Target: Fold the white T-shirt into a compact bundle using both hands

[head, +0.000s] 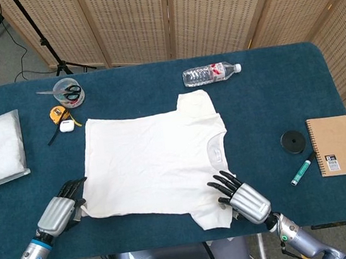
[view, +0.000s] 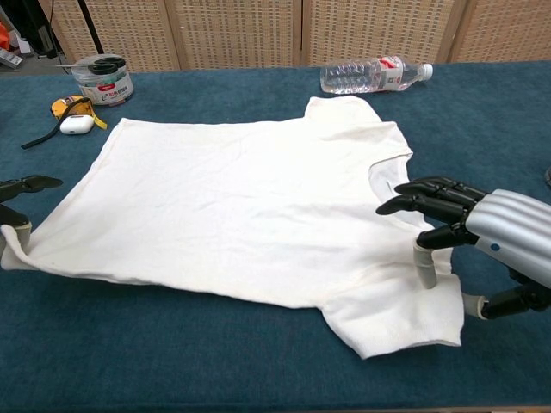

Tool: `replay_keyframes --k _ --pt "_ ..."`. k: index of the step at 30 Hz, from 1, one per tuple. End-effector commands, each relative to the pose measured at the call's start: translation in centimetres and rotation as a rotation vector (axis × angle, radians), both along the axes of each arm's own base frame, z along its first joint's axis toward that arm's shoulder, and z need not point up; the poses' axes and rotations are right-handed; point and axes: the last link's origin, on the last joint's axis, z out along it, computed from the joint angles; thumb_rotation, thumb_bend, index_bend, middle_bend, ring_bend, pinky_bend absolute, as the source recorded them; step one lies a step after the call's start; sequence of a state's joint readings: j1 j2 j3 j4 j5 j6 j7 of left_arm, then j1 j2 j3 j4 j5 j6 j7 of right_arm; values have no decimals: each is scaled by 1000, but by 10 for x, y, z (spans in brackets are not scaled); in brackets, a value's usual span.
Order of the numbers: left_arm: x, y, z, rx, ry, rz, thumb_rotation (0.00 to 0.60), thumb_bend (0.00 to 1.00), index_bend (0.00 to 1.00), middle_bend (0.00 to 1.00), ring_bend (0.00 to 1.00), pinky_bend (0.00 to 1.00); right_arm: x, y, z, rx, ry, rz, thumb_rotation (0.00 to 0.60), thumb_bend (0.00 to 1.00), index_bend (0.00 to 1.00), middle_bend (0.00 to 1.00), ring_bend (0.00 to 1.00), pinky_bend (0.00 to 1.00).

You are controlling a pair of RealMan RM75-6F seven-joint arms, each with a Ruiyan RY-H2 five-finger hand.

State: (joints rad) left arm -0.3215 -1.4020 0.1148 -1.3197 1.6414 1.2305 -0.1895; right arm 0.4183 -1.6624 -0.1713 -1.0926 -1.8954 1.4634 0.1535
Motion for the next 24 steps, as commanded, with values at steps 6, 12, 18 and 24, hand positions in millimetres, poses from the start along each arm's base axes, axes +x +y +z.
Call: replay_keyframes --k 6,12,18,24 --pt "5 -6 17 -23 -27 -14 600 721 737 0 0 0 0 10 4 95 -20 -28 600 1000 587 150 0 0" --pt "10 -15 27 -65 0 -18 600 725 744 0 0 0 5 14 17 181 -55 -59 600 1000 595 155 0 0" --pt "13 -22 35 -90 21 -14 600 731 745 0 0 0 5 18 26 251 -60 -94 600 1000 595 161 0 0" --pt "13 -33 41 -168 30 -6 600 747 746 0 0 0 6 25 34 327 -60 -100 600 1000 595 171 0 0"
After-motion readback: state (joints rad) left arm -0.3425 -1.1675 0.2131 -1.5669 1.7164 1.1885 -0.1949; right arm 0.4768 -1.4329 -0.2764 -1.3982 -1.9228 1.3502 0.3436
